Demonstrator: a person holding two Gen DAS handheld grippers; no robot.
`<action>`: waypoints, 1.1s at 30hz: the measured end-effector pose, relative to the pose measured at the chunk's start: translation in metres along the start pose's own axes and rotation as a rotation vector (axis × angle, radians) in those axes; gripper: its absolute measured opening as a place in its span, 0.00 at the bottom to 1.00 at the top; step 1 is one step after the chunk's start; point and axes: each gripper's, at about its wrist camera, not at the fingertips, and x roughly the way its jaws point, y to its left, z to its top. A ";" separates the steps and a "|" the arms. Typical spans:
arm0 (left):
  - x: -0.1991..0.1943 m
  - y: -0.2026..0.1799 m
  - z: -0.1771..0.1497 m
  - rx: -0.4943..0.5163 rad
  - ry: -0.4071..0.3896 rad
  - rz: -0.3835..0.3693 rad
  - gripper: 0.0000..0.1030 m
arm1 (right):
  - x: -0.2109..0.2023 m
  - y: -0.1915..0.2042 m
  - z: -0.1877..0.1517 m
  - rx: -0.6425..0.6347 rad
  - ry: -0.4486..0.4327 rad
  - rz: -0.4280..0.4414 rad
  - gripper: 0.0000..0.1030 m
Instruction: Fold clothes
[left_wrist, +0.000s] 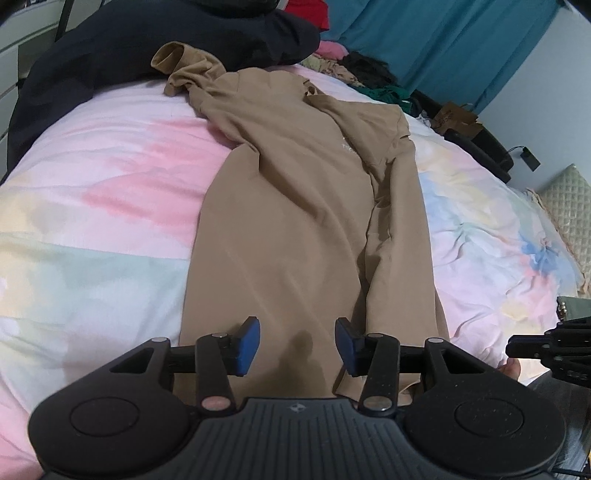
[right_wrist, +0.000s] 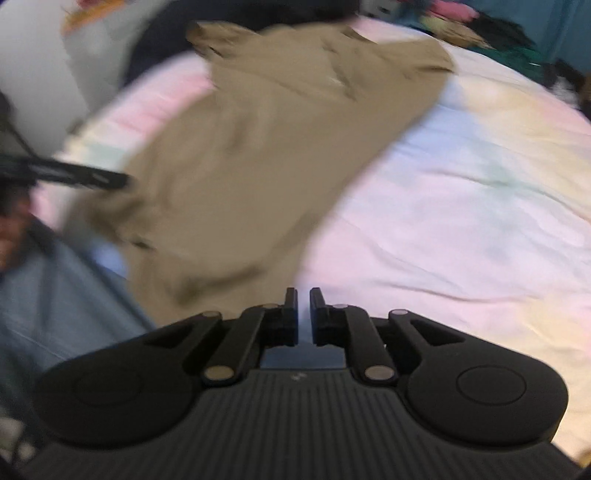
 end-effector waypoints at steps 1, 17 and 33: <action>0.000 -0.001 0.000 0.003 -0.001 0.002 0.47 | 0.001 0.009 0.001 -0.021 -0.017 0.036 0.27; -0.006 -0.009 -0.006 0.059 -0.025 0.007 0.50 | 0.063 0.093 0.004 -0.610 0.118 -0.111 0.05; 0.044 -0.078 -0.012 0.140 0.122 -0.150 0.52 | 0.019 0.021 -0.018 -0.467 0.234 -0.134 0.11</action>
